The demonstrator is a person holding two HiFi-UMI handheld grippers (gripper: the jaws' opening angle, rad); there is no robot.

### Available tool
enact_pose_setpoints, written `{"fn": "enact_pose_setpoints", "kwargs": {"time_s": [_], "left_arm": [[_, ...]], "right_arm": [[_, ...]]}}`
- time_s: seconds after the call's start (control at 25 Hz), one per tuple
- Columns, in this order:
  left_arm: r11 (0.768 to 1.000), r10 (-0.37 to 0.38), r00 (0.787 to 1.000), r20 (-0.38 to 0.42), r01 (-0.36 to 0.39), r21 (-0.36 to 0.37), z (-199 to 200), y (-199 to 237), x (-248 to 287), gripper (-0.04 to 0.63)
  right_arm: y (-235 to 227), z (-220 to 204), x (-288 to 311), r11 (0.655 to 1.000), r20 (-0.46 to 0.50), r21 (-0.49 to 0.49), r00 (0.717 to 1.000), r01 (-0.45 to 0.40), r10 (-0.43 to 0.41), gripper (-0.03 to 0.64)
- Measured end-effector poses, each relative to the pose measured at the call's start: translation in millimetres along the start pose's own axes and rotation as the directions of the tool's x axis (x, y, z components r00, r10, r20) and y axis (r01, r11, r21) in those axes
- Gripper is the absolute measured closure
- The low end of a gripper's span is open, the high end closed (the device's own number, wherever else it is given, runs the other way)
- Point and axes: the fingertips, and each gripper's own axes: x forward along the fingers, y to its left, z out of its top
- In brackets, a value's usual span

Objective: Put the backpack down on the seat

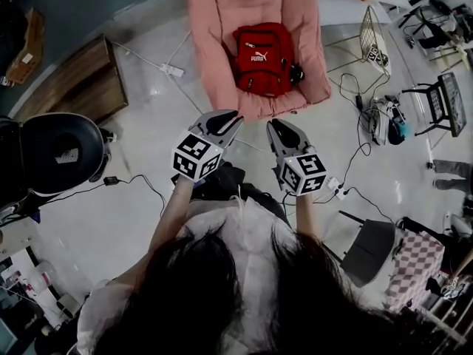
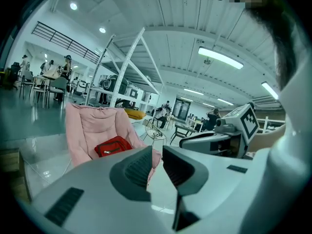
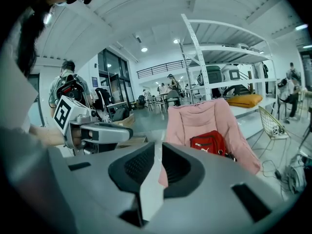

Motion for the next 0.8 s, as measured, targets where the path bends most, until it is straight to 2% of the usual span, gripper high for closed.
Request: {"fn": "enact_pose_setpoints", "kwargs": {"time_s": [0.52, 0.8], "left_arm": [[0.999, 0.036, 0.999, 0.003, -0.036, 0.002, -12, -55, -15, 0.518], [0.998, 0.048, 0.999, -0.005, -0.048, 0.032, -20, -90, -21, 0.518]], "right_arm": [[17, -23, -51, 0.998, 0.024, 0.019, 0.998, -0.053, 0.052, 0.56], [27, -31, -80, 0.996, 0.045, 0.01, 0.995, -0.091, 0.091, 0.563]]}}
